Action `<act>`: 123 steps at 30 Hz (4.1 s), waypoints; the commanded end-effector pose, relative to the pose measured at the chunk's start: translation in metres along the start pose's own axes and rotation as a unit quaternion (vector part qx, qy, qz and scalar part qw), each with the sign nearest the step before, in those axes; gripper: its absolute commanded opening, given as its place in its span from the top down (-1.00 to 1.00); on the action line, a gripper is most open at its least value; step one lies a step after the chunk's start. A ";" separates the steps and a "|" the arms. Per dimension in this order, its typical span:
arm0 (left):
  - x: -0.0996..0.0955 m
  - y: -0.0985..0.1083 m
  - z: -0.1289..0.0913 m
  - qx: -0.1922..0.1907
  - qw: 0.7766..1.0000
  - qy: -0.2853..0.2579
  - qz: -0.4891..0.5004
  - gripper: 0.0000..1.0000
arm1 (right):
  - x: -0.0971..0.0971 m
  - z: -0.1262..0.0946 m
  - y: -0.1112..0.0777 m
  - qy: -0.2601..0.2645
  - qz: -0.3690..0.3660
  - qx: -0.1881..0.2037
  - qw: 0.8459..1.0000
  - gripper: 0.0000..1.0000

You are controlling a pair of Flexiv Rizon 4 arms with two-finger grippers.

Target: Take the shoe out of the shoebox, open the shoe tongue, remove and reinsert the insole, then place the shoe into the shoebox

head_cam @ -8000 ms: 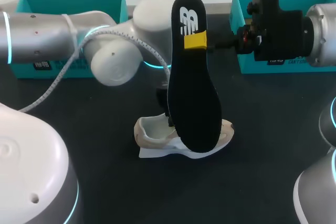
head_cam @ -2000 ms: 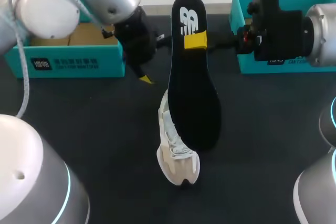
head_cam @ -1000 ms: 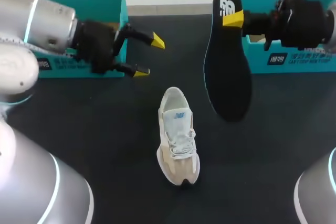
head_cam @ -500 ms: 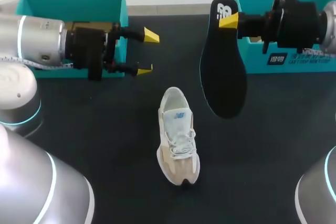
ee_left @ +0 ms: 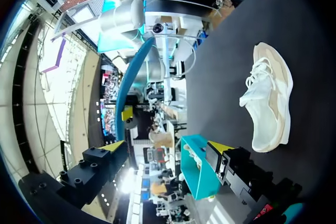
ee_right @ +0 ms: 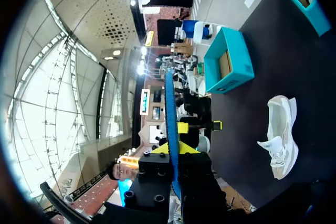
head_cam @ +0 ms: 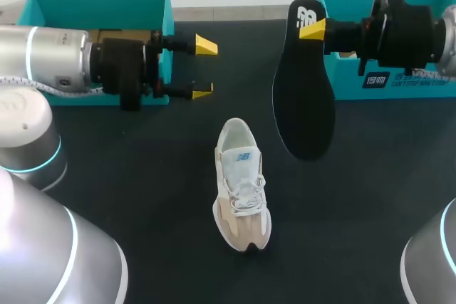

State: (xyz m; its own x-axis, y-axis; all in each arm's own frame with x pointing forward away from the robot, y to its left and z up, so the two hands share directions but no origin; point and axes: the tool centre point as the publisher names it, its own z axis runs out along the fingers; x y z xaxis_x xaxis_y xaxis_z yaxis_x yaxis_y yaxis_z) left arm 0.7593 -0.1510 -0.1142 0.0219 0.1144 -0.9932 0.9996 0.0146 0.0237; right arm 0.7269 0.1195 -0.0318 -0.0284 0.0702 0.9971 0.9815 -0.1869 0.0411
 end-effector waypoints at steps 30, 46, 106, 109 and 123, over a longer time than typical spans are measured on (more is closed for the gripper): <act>-0.010 -0.009 0.051 0.027 0.999 -0.041 0.024 0.03 | -0.074 0.101 0.068 0.030 0.131 0.071 0.988 1.00; 0.000 -0.002 0.064 0.014 0.999 -0.036 0.006 1.00 | -0.073 0.105 0.068 0.031 0.124 0.066 0.990 1.00; -0.032 0.002 -0.010 0.010 0.961 0.026 -0.274 1.00 | -0.059 0.009 0.015 0.005 -0.074 0.113 0.991 -1.00; -0.029 0.004 -0.009 0.032 0.937 0.011 -0.347 1.00 | -0.059 0.009 0.015 0.005 -0.074 0.113 0.991 -1.00; -0.011 0.026 -0.010 0.065 0.762 -0.045 -0.642 1.00 | -0.059 0.009 0.015 0.005 -0.074 0.113 0.991 -1.00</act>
State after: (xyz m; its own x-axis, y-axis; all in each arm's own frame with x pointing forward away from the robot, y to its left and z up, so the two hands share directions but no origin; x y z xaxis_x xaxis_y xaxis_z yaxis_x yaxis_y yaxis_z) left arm 0.7773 -0.1374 -0.0989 -0.8411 0.0478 -0.5388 0.5391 -0.0086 -0.8422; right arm 0.7451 0.1206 -0.0900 -0.1764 0.0703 0.9818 0.9836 0.0511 0.1730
